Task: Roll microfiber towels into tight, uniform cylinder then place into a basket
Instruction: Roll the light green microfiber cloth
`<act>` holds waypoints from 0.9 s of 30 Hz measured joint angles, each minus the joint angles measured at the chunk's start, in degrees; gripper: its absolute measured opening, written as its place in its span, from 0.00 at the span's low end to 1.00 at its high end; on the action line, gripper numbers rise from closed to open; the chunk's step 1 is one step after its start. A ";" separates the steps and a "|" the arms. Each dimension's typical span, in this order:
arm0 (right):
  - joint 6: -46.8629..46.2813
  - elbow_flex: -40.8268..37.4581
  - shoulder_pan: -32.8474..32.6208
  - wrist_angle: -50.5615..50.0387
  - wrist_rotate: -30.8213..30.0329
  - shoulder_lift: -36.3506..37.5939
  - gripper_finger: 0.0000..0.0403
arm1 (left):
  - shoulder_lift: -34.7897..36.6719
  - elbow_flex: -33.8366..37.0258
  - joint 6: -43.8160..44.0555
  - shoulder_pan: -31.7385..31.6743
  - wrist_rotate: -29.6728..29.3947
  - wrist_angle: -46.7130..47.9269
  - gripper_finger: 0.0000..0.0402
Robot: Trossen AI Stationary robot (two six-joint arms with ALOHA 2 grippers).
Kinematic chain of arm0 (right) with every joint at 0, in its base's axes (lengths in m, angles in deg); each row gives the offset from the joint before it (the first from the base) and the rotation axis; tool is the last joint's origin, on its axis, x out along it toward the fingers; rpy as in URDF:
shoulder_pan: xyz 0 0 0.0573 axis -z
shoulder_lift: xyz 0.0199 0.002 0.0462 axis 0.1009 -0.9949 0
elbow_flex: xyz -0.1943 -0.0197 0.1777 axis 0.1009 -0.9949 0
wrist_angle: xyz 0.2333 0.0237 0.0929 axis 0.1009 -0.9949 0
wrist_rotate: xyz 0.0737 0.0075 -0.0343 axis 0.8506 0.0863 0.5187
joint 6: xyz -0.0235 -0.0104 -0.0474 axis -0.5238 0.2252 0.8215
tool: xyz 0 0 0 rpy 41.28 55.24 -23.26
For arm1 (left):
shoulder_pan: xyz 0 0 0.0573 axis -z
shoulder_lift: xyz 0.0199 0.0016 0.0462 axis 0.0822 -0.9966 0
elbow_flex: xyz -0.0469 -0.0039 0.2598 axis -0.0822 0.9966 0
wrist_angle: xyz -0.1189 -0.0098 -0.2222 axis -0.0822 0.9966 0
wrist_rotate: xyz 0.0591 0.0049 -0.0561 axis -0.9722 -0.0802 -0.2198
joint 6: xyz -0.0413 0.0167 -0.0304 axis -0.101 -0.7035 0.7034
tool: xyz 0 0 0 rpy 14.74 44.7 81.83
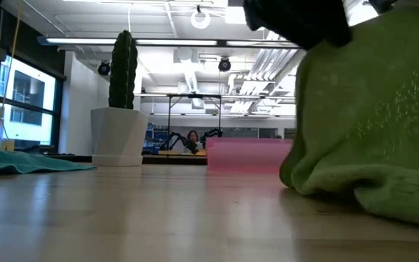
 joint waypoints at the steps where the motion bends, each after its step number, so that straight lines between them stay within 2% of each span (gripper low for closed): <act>1: -0.02 0.00 -0.19 -0.86 -1.23 0.61 0.00 | 0.01 0.00 -0.01 0.43 0.69 0.72 0.43; 4: -0.03 0.00 -0.49 -2.56 -4.95 2.51 0.00 | 0.09 0.00 0.17 1.69 3.38 1.99 0.43; 7: 0.21 0.00 -0.48 -2.58 -8.72 4.59 0.00 | -0.03 0.00 0.34 2.82 3.05 1.98 0.43; 13: 3.19 0.00 -0.46 -0.23 -13.09 8.33 0.00 | -0.07 -0.01 1.01 3.39 -5.52 1.68 0.43; 17: 6.69 0.00 -0.46 3.67 -13.29 10.09 0.00 | -0.09 -0.01 2.80 3.37 -13.02 1.67 0.43; 20: 8.68 0.00 -0.46 5.60 -13.80 10.81 0.00 | -0.11 0.00 2.76 3.32 -15.03 0.81 0.43; 23: 9.98 0.00 -0.46 7.36 -18.89 10.90 0.00 | -0.11 0.00 2.89 3.25 -17.01 -1.40 0.43; 27: 16.39 0.00 -0.44 9.91 -25.51 10.89 0.00 | -0.11 -0.03 3.00 3.27 -25.52 -5.01 0.43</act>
